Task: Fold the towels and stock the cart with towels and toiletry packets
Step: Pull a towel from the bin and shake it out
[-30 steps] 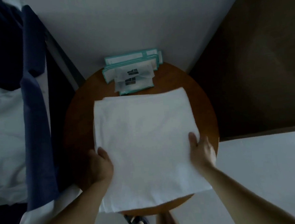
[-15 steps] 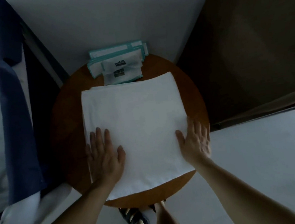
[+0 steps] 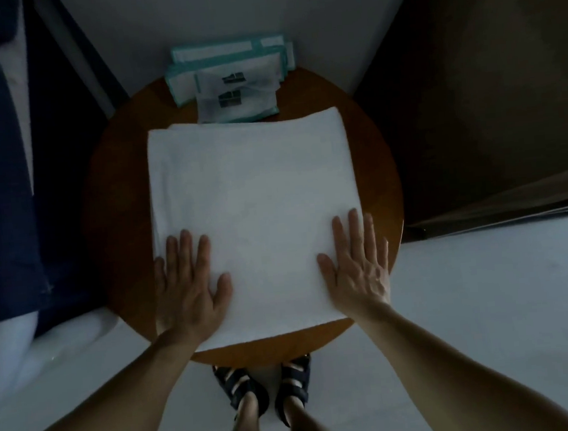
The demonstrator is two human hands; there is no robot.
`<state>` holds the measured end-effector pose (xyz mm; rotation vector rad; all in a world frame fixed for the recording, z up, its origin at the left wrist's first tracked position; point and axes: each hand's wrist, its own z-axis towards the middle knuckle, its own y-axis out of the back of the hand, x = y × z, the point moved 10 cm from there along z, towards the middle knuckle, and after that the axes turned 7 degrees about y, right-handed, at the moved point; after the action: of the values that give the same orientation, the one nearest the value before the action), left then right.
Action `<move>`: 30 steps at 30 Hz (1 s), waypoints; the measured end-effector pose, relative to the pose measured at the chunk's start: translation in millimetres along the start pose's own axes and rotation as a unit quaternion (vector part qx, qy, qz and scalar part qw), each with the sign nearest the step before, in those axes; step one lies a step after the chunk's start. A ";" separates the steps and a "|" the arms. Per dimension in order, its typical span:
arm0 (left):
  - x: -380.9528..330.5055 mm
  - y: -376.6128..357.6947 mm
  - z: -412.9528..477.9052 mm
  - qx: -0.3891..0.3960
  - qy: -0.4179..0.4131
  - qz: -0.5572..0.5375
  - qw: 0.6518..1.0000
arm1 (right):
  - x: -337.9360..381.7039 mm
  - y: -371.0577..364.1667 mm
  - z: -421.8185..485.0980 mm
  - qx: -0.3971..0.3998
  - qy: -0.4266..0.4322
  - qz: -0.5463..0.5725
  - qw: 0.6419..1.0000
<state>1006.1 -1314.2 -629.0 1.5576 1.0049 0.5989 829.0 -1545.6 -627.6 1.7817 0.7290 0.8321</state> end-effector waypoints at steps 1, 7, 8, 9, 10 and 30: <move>0.8 -0.3 -4.5 -0.003 -0.003 0.001 1.000 | 5.6 -2.8 -3.8 0.003 0.031 -0.018 0.999; 3.7 -6.3 -9.9 0.001 -0.004 0.018 1.000 | 6.6 -16.1 -10.7 0.003 0.062 -0.027 0.998; 3.8 -5.6 -10.0 0.006 -0.002 0.017 1.000 | 7.6 -16.3 -11.2 0.007 0.064 -0.028 0.998; 3.7 -4.7 -11.3 0.012 0.000 0.016 1.000 | 7.7 -15.7 -12.5 0.013 0.064 -0.028 0.997; 3.6 -4.4 -14.3 0.020 0.002 0.016 1.000 | 7.7 -15.6 -14.7 0.022 0.063 -0.027 0.997; 45.8 307.4 -23.7 -0.126 0.057 -0.023 0.990 | 245.5 211.1 9.3 -0.050 0.252 0.011 0.966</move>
<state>1095.6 -1264.0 -334.7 1.2873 1.0055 0.7588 1000.6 -1425.1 -380.7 1.4980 0.9727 1.3382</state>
